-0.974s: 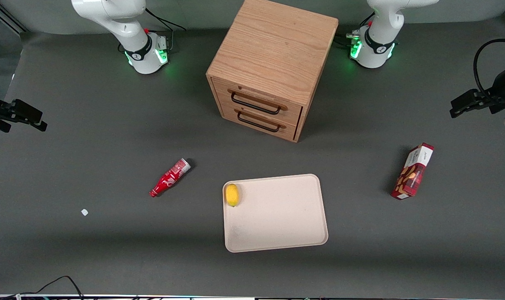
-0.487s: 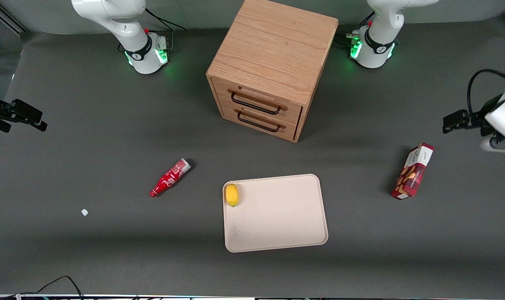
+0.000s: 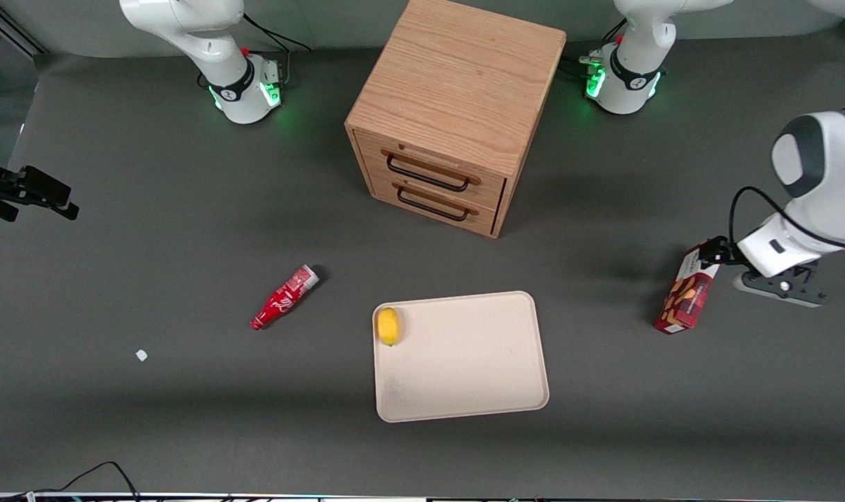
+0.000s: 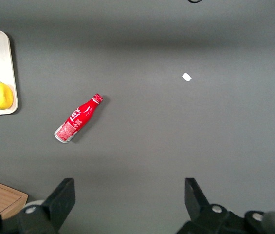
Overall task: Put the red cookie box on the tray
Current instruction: 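Move the left gripper down over the red plaid cookie box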
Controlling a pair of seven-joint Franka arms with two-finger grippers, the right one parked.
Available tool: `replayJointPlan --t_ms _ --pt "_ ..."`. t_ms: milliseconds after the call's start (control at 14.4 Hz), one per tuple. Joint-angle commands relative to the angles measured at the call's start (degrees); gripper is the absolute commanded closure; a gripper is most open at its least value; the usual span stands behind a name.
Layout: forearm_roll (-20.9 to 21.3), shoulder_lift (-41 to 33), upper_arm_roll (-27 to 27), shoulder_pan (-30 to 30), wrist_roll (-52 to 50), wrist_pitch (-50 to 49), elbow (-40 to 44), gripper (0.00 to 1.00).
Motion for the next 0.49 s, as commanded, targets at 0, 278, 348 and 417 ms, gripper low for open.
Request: replayJointPlan --t_ms 0,278,348,417 --pt "0.65 0.73 -0.13 0.16 4.91 5.31 -4.40 0.00" --pt "0.65 5.03 0.14 0.34 10.55 16.12 -8.37 0.00" --pt "0.65 6.35 0.14 0.60 10.55 18.06 -8.46 0.00" --pt "0.65 7.49 0.14 0.60 10.55 19.99 -8.72 0.00"
